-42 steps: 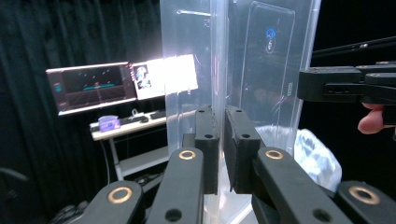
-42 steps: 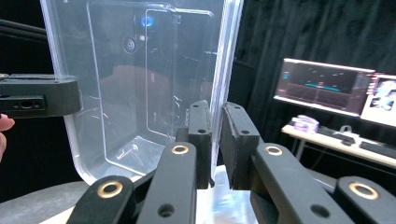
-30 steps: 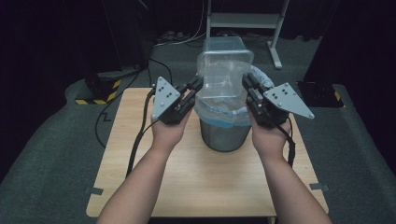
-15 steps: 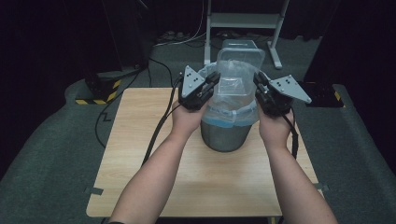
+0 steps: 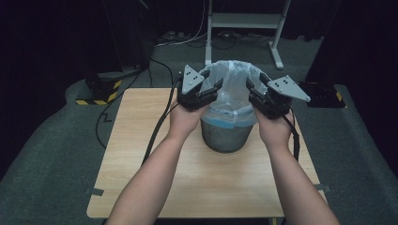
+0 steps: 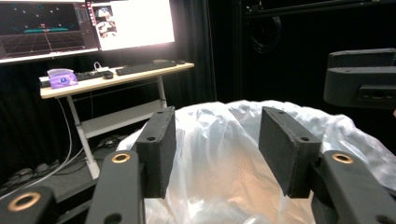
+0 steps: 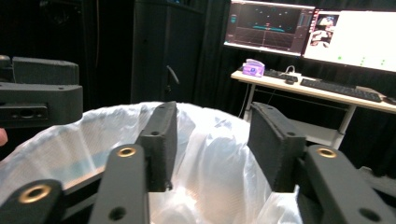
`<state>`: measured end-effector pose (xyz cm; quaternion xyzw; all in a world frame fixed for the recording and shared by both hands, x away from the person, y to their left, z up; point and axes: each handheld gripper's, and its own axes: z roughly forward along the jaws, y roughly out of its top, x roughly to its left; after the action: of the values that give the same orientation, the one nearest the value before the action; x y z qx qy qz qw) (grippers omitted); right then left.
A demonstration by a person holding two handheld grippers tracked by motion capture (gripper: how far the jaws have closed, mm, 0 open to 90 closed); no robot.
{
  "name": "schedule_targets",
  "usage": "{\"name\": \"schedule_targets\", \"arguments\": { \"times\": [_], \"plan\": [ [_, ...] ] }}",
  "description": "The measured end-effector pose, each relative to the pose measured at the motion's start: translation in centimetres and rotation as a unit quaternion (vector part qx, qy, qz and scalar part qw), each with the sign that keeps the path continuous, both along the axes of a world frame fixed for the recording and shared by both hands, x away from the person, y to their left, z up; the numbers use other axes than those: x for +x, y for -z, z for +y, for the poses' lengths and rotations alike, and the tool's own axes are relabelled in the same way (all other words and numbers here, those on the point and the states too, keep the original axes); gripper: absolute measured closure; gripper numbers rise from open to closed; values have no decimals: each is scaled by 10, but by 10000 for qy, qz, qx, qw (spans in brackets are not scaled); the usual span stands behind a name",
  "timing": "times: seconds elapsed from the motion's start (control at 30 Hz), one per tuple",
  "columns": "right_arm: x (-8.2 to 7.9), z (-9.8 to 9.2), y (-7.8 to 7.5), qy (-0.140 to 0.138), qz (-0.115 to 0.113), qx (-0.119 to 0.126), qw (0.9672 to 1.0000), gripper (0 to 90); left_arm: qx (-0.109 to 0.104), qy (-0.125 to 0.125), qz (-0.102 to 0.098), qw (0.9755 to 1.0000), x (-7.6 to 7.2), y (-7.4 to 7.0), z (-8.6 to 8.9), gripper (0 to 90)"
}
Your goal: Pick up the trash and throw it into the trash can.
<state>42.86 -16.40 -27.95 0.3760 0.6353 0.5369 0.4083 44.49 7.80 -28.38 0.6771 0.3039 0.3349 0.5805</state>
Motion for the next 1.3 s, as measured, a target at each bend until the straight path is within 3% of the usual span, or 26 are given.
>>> {"name": "schedule_targets", "arguments": {
  "times": [0.17,0.3,0.4,0.5,0.6,0.7,0.83,0.87,0.9,0.93,0.97,1.0,1.03,1.07,1.13,1.3],
  "plan": [
    [-14,2,5,-214,45,130,9997,409,-70,-15,-79,9999,-22,6,13,419],
    [-27,7,13,-403,104,69,9991,350,-10,-107,132,9999,-37,14,24,388],
    [-39,12,19,-452,110,33,9989,319,22,-139,182,9997,-47,20,31,359],
    [-51,17,26,-512,97,13,9986,304,-36,-168,401,9990,-66,31,45,329],
    [-59,19,31,-534,81,-17,9985,304,-73,-155,476,9987,-75,37,52,303],
    [-76,24,45,-617,112,-140,9979,303,-17,-187,618,9979,-91,51,67,275],
    [-89,26,60,-682,112,-225,9974,306,17,-248,717,9971,-99,66,77,249],
    [-95,26,72,-721,185,-268,9969,308,79,-289,851,9959,-102,81,84,246],
    [-95,26,72,-721,185,-268,9969,308,79,-289,851,9959,-102,81,84,239],
    [-98,26,85,-737,321,-331,9962,309,133,-328,1031,9940,-103,96,90,233],
    [-98,26,85,-737,321,-331,9962,309,133,-328,1031,9940,-103,96,90,228],
    [-98,25,100,-715,472,-399,9955,309,141,-343,1226,9918,-103,112,96,221],
    [-98,25,100,-715,472,-399,9955,309,141,-343,1226,9918,-103,112,96,215],
    [-96,24,115,-699,689,-428,9943,309,182,-379,1387,9894,-104,128,101,212],
    [-93,22,130,-664,890,-490,9926,309,312,-412,1520,9870,-105,144,103,204],
    [-86,15,163,-551,1360,-624,9872,309,574,-513,1953,9777,-108,181,107,191]
  ]
}}
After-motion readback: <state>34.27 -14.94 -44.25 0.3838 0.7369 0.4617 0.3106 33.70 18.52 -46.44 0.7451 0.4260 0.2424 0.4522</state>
